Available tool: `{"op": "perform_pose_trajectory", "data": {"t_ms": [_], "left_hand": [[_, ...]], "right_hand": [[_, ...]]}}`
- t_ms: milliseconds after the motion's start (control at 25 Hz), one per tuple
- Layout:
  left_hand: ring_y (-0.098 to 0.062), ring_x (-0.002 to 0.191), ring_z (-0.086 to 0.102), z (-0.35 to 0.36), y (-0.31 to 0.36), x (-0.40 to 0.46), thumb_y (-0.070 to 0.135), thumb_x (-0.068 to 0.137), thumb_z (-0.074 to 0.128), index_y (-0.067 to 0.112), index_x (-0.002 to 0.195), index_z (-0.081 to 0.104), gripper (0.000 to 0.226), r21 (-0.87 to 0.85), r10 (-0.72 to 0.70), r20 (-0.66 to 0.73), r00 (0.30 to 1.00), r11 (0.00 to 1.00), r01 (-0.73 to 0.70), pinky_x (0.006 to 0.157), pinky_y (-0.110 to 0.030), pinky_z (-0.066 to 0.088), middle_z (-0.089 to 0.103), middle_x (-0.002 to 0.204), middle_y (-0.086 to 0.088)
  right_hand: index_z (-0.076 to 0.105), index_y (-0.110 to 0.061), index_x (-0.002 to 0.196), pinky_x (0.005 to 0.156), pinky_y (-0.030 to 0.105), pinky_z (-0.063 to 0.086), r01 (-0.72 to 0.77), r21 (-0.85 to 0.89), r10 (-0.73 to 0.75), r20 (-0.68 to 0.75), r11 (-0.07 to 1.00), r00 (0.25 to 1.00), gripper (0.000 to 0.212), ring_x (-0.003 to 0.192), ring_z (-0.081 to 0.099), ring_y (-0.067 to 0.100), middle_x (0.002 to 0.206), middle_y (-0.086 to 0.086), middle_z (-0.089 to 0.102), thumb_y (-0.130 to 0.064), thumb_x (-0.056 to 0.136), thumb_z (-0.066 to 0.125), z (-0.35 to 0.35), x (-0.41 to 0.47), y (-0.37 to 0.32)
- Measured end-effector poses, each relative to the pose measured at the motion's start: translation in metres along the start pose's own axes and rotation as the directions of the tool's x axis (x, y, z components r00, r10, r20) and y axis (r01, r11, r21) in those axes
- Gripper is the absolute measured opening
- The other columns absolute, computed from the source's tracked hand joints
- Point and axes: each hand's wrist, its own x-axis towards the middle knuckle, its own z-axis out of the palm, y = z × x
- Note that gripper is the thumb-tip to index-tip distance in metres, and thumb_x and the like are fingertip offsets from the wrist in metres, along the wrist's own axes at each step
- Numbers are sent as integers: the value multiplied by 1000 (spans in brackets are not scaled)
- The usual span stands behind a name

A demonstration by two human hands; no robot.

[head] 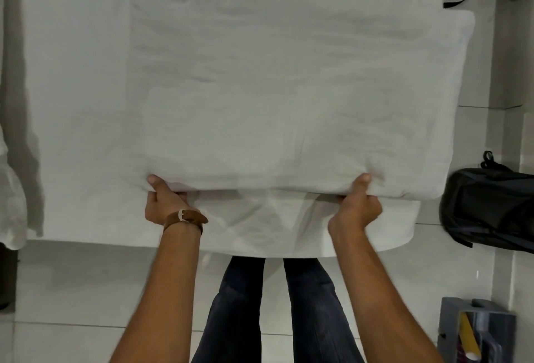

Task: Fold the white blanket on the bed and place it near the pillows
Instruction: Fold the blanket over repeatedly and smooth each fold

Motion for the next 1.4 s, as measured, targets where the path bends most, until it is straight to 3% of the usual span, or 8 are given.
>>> {"op": "perform_pose_trajectory", "data": {"t_ms": [120,240,440,600,760,1040,1240,1400], "left_hand": [[-10,71,73,-7,6,0,43,93,76,12,84,72,33,-74,-10,-8,1000,997,9,77,-30,64,75,85,2],[-20,102,77,-5,-6,-5,46,95,74,9,113,75,41,-162,-147,52,988,975,154,92,-40,63,80,105,-3],[-24,115,74,12,-23,-45,71,85,66,25,133,68,66,-191,-304,463,833,883,428,99,-48,58,77,123,-3],[-25,116,73,29,-27,-73,56,85,78,24,136,68,61,-42,-368,523,769,890,454,101,-47,57,75,129,-4],[-22,101,78,28,-12,-70,39,79,90,17,137,62,68,-112,-334,383,861,909,402,75,-40,66,79,119,-4],[-15,105,77,-9,-2,-112,29,85,87,19,131,68,51,-164,-220,330,918,944,285,97,-48,61,78,118,0],[-11,98,77,-41,-9,-119,30,86,85,26,110,72,28,-117,-229,333,915,953,281,97,-43,60,79,109,6],[-14,108,74,-81,-18,-119,34,86,85,27,123,70,40,-124,-207,314,927,958,257,89,-40,62,76,119,5]], "right_hand": [[77,-21,92,77,32,66,18,8,-19,11,1000,1000,23,89,78,11,96,-6,80,-41,101,75,-7,-1,-10],[74,-16,103,87,43,67,-139,48,136,63,989,989,26,109,77,26,111,5,78,-42,102,74,-10,-2,-4],[72,-18,135,109,53,58,-405,282,298,354,870,886,68,121,76,29,131,9,79,-66,88,81,-1,3,-9],[69,-13,142,114,59,52,-540,225,369,520,811,770,52,128,72,35,136,14,76,-39,98,79,6,-2,-9],[69,-11,142,112,54,56,-442,227,309,451,868,838,51,120,76,31,130,11,79,-20,94,84,1,3,-26],[67,-10,137,101,47,62,-269,317,188,264,910,946,50,111,78,24,124,6,80,-6,91,85,-38,-26,-57],[68,-10,134,100,46,61,-218,318,155,212,923,965,48,114,76,26,129,8,77,-3,90,85,-70,-30,-45],[62,-15,148,102,41,57,-177,337,101,231,925,968,61,119,72,22,137,5,73,-3,93,82,-104,-40,-16]]}}
